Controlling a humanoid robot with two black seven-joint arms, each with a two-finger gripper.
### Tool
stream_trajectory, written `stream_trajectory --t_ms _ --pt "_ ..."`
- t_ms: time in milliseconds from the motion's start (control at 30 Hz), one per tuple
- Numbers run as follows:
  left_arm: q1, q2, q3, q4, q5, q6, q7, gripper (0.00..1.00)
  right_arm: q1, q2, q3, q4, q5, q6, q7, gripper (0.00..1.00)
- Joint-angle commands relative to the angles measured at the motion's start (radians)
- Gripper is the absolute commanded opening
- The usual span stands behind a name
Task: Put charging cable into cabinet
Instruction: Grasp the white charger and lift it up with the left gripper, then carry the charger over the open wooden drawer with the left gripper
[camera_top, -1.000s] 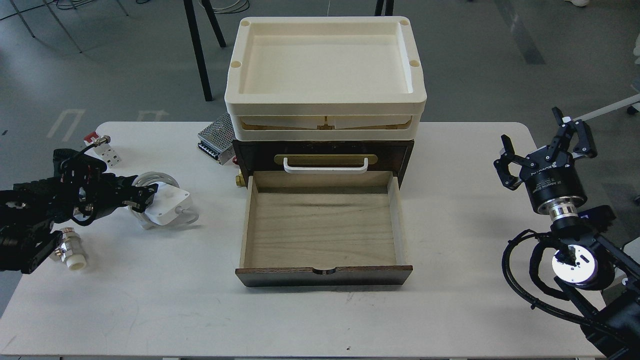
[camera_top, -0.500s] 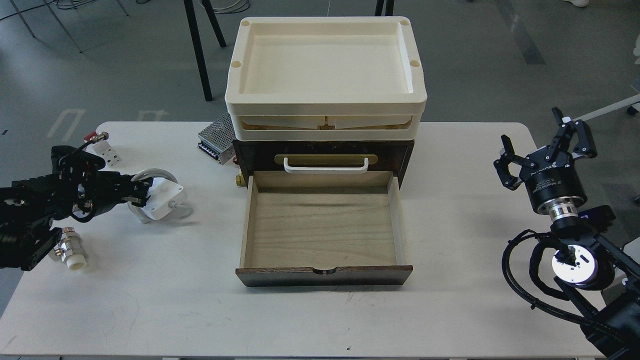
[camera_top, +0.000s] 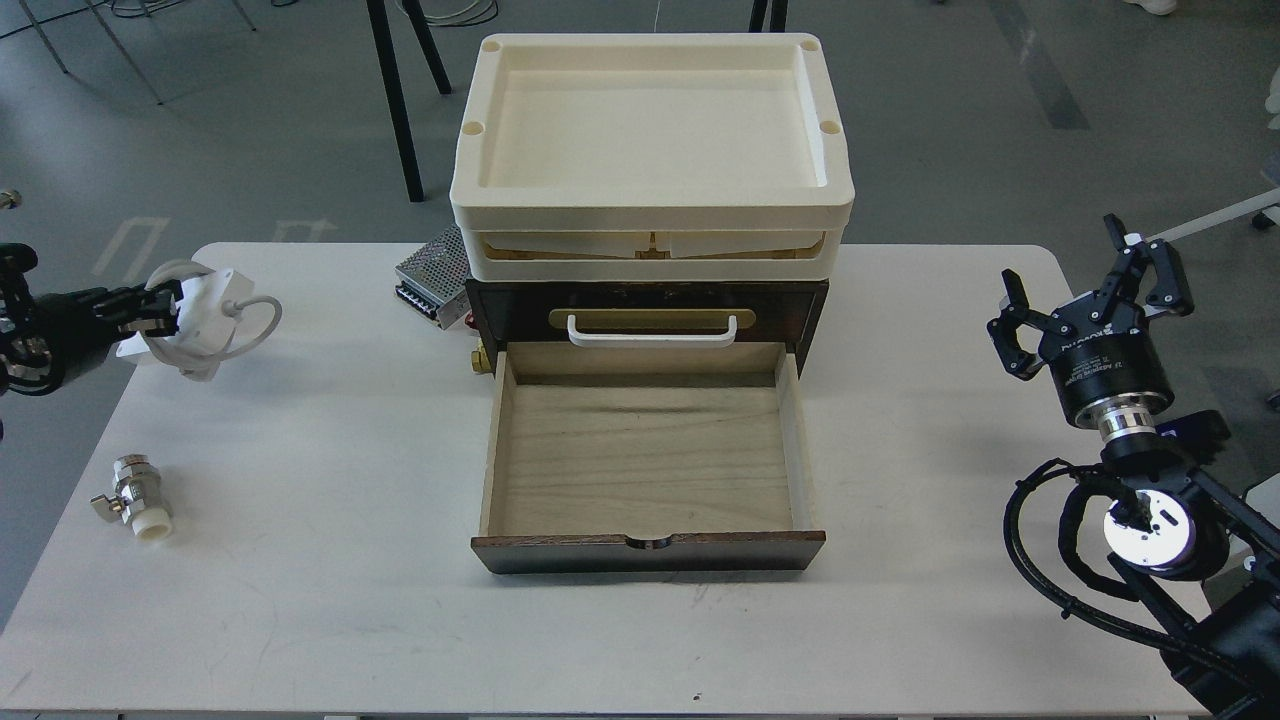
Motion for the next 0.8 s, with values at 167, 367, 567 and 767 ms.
stream_trajectory --t_ms 167,367,567,767 --pt "-0.066 0.095 -0.154 -0.002 -0.136 -0.15 0.0 0.02 0.0 -0.001 -0.002 -0.001 0.0 0.0 0.0 0.99" --pt "-0.194 0.166 -0.295 -0.051 -0.188 -0.333 0.0 0.02 0.0 0.0 -0.002 -0.001 0.0 0.0 0.0 0.99" --pt "-0.351 0.244 -0.385 -0.175 -0.191 -0.462 0.0 0.01 0.0 0.0 0.0 -0.001 0.0 -0.002 0.0 0.99" --pt "-0.446 0.324 -0.448 -0.419 -0.19 -0.486 0.0 0.01 0.0 0.0 0.0 -0.001 0.0 -0.003 0.0 0.99"
